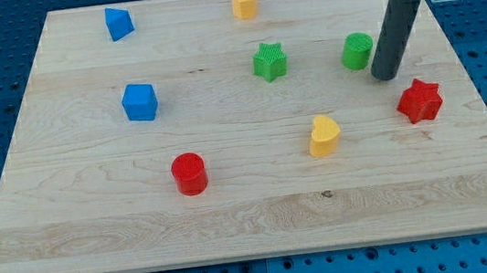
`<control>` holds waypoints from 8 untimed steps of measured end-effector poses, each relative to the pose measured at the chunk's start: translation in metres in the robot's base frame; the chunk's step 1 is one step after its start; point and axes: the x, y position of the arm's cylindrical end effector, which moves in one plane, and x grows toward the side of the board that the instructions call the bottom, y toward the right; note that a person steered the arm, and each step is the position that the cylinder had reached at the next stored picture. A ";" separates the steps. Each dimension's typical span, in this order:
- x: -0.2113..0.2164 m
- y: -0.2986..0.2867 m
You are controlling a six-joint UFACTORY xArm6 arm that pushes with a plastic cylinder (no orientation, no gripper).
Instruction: Move your hand towards the blue cube
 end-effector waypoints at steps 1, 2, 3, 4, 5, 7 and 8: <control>0.011 -0.016; 0.008 -0.022; 0.004 -0.037; 0.004 -0.092; 0.012 -0.136; 0.029 -0.209; 0.022 -0.226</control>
